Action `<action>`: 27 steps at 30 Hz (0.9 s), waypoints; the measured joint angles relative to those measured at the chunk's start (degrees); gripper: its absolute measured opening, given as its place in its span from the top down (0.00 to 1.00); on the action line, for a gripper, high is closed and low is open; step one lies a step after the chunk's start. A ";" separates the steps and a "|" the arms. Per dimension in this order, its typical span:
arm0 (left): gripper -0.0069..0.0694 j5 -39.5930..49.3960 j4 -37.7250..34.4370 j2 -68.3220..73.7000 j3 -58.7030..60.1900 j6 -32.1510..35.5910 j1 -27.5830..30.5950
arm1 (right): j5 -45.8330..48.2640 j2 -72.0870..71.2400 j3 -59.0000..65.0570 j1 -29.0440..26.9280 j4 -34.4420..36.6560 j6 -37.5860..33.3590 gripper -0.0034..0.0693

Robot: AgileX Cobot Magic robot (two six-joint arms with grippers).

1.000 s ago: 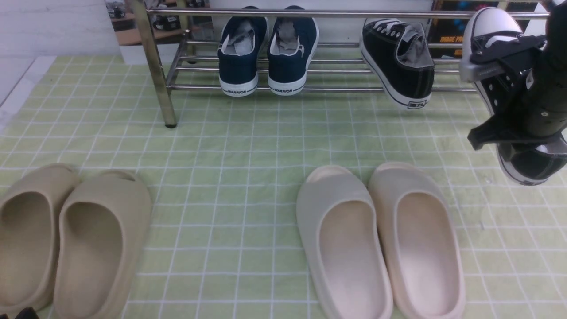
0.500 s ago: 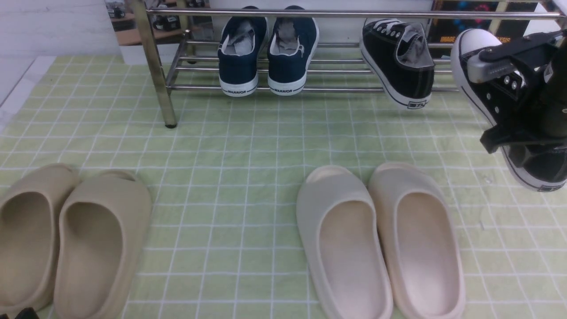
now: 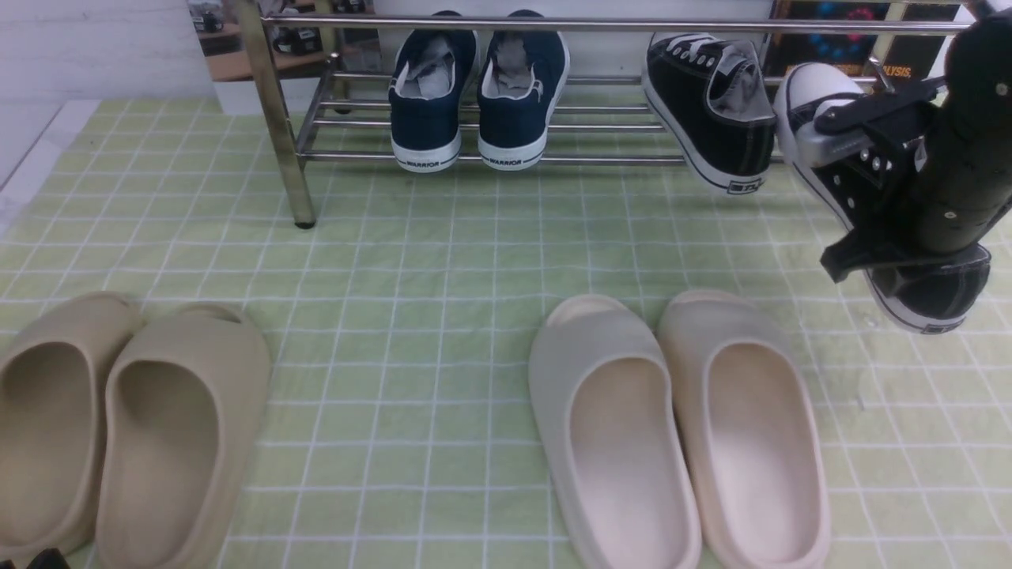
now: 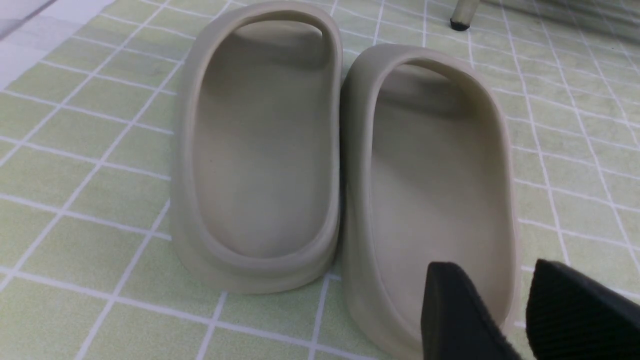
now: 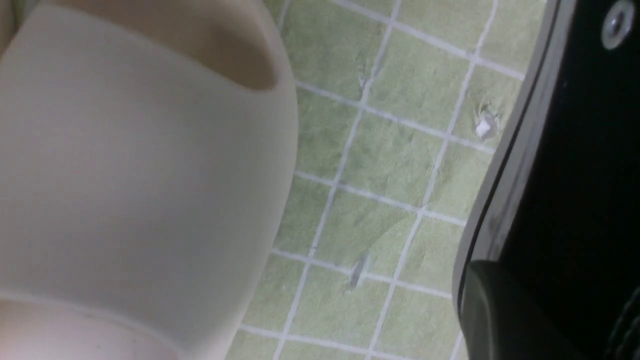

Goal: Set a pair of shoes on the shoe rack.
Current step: Use the right arm to put a shoe into the shoe rack

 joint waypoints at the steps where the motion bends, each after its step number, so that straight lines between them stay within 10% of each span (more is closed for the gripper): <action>1: 0.60 0.00 0.00 0.00 0.00 0.00 0.00 | -0.34 0.57 0.00 0.00 -0.80 0.19 0.86; 27: 0.60 0.00 0.00 0.00 0.00 0.00 0.00 | 6.11 24.73 -36.13 -4.59 5.35 -7.62 0.86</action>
